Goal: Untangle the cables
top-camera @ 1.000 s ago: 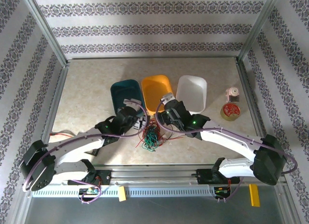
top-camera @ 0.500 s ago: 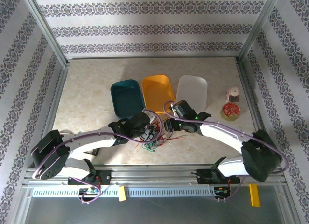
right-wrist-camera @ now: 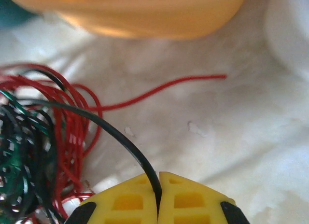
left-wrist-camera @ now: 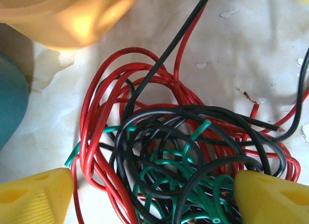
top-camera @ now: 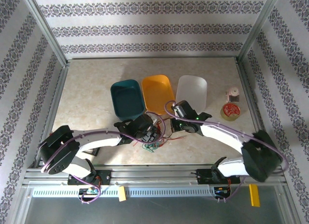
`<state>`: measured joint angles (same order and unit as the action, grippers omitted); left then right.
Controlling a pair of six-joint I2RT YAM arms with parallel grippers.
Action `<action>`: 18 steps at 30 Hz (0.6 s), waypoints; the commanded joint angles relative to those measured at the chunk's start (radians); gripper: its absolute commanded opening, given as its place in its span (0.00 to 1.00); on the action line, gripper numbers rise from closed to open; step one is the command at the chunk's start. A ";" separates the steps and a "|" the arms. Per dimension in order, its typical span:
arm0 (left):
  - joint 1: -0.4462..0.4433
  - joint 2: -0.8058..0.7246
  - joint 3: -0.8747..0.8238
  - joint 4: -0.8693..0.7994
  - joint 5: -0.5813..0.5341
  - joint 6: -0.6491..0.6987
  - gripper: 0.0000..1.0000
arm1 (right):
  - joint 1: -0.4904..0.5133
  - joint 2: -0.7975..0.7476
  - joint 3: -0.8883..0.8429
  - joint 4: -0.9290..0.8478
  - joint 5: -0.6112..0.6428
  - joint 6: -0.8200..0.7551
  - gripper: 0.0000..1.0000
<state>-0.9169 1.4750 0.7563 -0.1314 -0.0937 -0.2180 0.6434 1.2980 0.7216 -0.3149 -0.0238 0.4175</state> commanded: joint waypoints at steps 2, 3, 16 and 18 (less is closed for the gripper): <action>-0.011 0.026 -0.041 0.008 -0.018 -0.021 0.86 | -0.001 -0.167 -0.005 -0.010 0.194 0.049 0.00; -0.011 0.031 -0.044 0.008 -0.015 -0.024 0.86 | -0.001 -0.200 -0.001 -0.017 0.228 0.049 0.00; -0.011 0.044 -0.077 0.057 -0.010 -0.041 0.90 | -0.050 -0.402 0.202 -0.041 0.456 -0.098 0.00; -0.011 0.050 -0.078 0.071 -0.002 -0.033 0.91 | -0.070 -0.411 0.234 -0.023 0.427 -0.098 0.00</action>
<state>-0.9173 1.5055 0.7013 -0.0509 -0.0921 -0.2623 0.5980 0.9127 0.8967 -0.3683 0.3611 0.3573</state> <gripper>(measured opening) 0.904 0.048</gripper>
